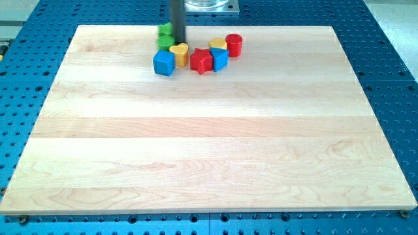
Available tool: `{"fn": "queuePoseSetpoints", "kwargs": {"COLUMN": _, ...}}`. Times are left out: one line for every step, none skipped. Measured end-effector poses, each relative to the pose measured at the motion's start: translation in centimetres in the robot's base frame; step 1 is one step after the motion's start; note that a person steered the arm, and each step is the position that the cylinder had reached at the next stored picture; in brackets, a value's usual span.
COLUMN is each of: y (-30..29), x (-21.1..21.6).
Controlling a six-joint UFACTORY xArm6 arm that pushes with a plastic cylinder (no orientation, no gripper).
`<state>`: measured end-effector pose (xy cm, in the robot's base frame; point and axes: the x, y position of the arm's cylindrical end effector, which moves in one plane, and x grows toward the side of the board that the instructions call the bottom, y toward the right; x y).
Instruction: Push cube to the left of the board
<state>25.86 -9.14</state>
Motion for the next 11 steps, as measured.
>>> {"fn": "queuePoseSetpoints", "kwargs": {"y": 1.3, "x": -2.9}}
{"fn": "queuePoseSetpoints", "kwargs": {"y": 5.2, "x": -4.7}}
{"fn": "queuePoseSetpoints", "kwargs": {"y": 6.1, "x": -6.4}}
{"fn": "queuePoseSetpoints", "kwargs": {"y": 1.1, "x": -5.2}}
{"fn": "queuePoseSetpoints", "kwargs": {"y": -2.4, "x": 1.0}}
{"fn": "queuePoseSetpoints", "kwargs": {"y": 1.4, "x": 2.6}}
{"fn": "queuePoseSetpoints", "kwargs": {"y": 4.0, "x": 6.2}}
{"fn": "queuePoseSetpoints", "kwargs": {"y": 0.4, "x": 8.7}}
{"fn": "queuePoseSetpoints", "kwargs": {"y": -1.1, "x": 6.9}}
{"fn": "queuePoseSetpoints", "kwargs": {"y": -7.8, "x": 8.5}}
{"fn": "queuePoseSetpoints", "kwargs": {"y": -14.8, "x": 10.6}}
